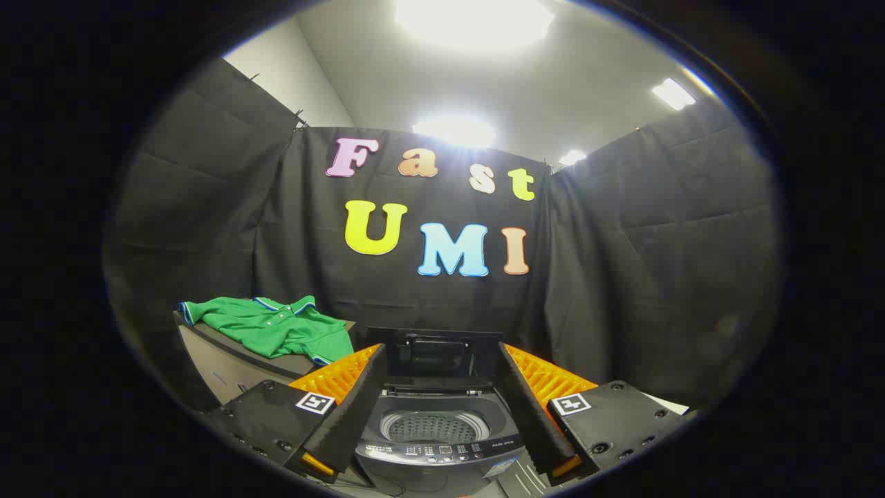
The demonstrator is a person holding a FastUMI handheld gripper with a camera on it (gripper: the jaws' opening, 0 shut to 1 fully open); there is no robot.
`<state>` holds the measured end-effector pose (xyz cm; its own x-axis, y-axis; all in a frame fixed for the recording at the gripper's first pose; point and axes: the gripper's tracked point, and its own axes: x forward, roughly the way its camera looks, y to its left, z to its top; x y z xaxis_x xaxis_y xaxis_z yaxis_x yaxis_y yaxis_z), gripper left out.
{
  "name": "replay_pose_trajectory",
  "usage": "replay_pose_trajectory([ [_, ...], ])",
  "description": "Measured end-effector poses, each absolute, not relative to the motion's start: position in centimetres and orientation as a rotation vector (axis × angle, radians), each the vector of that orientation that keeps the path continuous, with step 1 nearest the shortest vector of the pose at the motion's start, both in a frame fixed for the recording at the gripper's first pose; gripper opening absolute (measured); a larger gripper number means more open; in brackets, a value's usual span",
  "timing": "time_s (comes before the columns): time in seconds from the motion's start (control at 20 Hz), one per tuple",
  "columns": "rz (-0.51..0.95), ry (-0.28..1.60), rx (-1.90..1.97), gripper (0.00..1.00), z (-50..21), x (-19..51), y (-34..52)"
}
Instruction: Put the clothes into the washing machine and then close the washing machine lid.
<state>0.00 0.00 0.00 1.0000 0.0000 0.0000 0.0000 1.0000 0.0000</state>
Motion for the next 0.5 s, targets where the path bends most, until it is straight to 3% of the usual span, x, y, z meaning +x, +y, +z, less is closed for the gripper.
replay_pose_trajectory([
  [0.5, 0.001, -0.003, 0.024, 0.98, -0.25, 0.16, 0.11],
])
